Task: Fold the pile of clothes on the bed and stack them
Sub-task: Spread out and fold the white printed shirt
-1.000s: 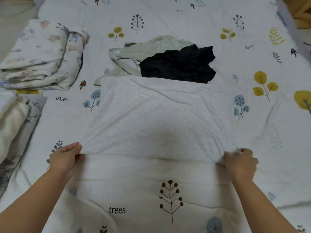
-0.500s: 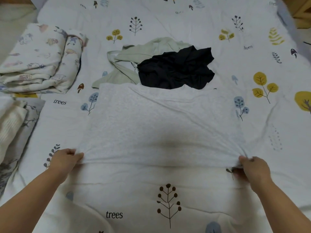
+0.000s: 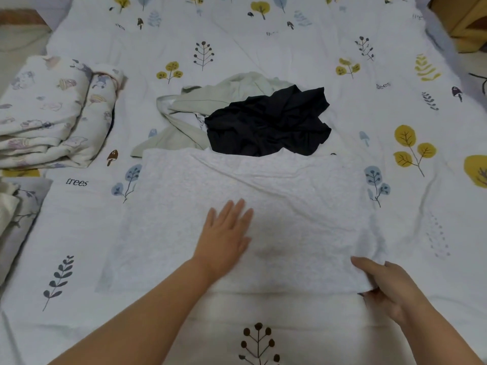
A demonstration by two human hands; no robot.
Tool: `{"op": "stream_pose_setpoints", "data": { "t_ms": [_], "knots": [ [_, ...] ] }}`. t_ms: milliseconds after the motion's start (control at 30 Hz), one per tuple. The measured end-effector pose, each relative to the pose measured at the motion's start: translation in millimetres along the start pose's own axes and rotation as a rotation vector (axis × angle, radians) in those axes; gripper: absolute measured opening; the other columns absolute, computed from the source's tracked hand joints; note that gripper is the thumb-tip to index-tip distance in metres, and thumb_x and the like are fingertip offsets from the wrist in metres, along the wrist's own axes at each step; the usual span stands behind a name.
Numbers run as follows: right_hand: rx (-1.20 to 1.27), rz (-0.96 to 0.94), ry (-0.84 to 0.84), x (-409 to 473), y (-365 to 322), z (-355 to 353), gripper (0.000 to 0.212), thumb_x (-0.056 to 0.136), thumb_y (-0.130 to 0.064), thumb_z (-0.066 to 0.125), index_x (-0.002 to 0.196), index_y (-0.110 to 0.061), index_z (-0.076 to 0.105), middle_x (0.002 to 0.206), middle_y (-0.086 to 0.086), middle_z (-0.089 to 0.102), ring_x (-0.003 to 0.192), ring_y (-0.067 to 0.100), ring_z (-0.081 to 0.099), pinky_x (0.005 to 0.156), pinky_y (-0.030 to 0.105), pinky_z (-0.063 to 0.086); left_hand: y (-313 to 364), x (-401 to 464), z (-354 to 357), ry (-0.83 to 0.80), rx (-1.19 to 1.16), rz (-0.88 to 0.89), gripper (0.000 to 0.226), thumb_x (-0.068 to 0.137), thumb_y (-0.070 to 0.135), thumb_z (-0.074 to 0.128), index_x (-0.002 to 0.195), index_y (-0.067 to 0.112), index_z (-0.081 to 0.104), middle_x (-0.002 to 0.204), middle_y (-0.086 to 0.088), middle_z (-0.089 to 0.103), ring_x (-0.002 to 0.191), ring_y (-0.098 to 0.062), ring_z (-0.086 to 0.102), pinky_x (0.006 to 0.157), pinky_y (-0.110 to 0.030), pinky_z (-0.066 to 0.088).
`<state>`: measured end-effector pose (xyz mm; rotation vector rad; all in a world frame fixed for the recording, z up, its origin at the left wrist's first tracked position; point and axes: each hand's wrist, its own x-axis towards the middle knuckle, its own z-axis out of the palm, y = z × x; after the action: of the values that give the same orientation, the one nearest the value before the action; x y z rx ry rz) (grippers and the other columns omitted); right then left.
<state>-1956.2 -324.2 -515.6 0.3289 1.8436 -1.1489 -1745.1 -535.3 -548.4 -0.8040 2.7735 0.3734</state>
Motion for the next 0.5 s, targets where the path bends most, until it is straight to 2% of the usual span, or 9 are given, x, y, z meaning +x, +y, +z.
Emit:
{"op": "stream_pose_setpoints", "data": {
  "t_ms": [33,100,133,167,200,267,333,400,500],
  "knots": [
    [0.000,-0.015,0.002,0,1,1,0.009,0.081,-0.003,0.065,0.089,-0.001,0.064,0.074,0.012,0.072,0.076,0.030,0.066,0.058,0.030,0.055,6,9,-1,-0.028,0.022,0.008,0.058,0.086,0.043,0.031,0.135,0.017,0.048,0.144,-0.010,0.042,0.128,-0.033,0.046,0.099,-0.055,0.036],
    [-0.004,-0.045,0.003,1,2,4,0.009,0.083,-0.002,0.064,0.091,0.002,0.065,0.082,0.018,0.072,0.080,0.033,0.068,0.065,0.034,0.055,8,25,5,-0.100,0.096,0.036,0.062,0.092,0.051,0.018,0.149,0.026,0.014,0.157,-0.001,0.004,0.145,-0.028,0.012,0.113,-0.051,0.008],
    [-0.008,-0.059,0.006,2,3,5,0.009,0.083,-0.001,0.063,0.090,0.003,0.065,0.083,0.020,0.072,0.079,0.034,0.068,0.064,0.035,0.056,7,32,7,-0.162,0.101,0.024,0.062,0.094,0.055,0.016,0.149,0.031,-0.001,0.157,0.003,-0.010,0.146,-0.024,-0.003,0.114,-0.049,-0.003],
    [-0.016,-0.071,0.019,3,4,5,0.008,0.083,0.001,0.062,0.089,0.005,0.065,0.082,0.021,0.071,0.077,0.034,0.068,0.062,0.035,0.057,9,38,8,-0.218,0.110,-0.008,0.062,0.095,0.056,0.017,0.148,0.034,-0.006,0.157,0.005,-0.014,0.145,-0.022,-0.009,0.114,-0.048,-0.005],
    [-0.030,-0.083,0.040,5,5,5,0.007,0.083,0.003,0.062,0.088,0.006,0.065,0.081,0.023,0.071,0.075,0.034,0.067,0.063,0.037,0.056,12,44,5,-0.235,0.134,-0.029,0.062,0.095,0.056,0.020,0.148,0.034,-0.003,0.158,0.004,-0.008,0.145,-0.023,-0.004,0.115,-0.048,-0.001],
    [-0.065,-0.097,0.074,9,7,4,0.009,0.081,0.002,0.064,0.089,0.008,0.066,0.081,0.024,0.070,0.077,0.038,0.068,0.075,0.047,0.054,22,55,-7,-0.151,0.151,-0.048,0.053,0.095,0.050,0.029,0.144,0.028,0.024,0.151,-0.005,0.022,0.136,-0.027,0.024,0.108,-0.044,0.018],
    [-0.110,-0.108,0.074,8,8,6,0.008,0.081,-0.002,0.067,0.085,0.005,0.068,0.077,0.021,0.072,0.078,0.039,0.069,0.080,0.050,0.053,35,71,-20,0.056,0.051,-0.064,0.039,0.095,0.038,0.031,0.124,0.017,0.048,0.123,-0.007,0.049,0.111,-0.028,0.046,0.089,-0.038,0.032],
    [-0.155,-0.126,0.067,7,5,8,0.009,0.080,-0.004,0.069,0.082,0.004,0.069,0.073,0.019,0.072,0.074,0.035,0.069,0.073,0.041,0.053,51,91,-31,0.199,-0.125,-0.033,0.037,0.094,0.029,0.032,0.113,0.010,0.057,0.105,-0.009,0.056,0.096,-0.030,0.054,0.077,-0.037,0.038],
    [-0.205,-0.146,0.060,8,-1,8,0.010,0.079,-0.003,0.070,0.076,0.005,0.066,0.065,0.018,0.070,0.065,0.028,0.067,0.056,0.023,0.050,71,135,-42,0.103,-0.298,0.018,0.036,0.094,0.017,0.040,0.129,0.011,0.047,0.121,-0.009,0.046,0.100,-0.028,0.052,0.080,-0.035,0.041]
  ]
}}
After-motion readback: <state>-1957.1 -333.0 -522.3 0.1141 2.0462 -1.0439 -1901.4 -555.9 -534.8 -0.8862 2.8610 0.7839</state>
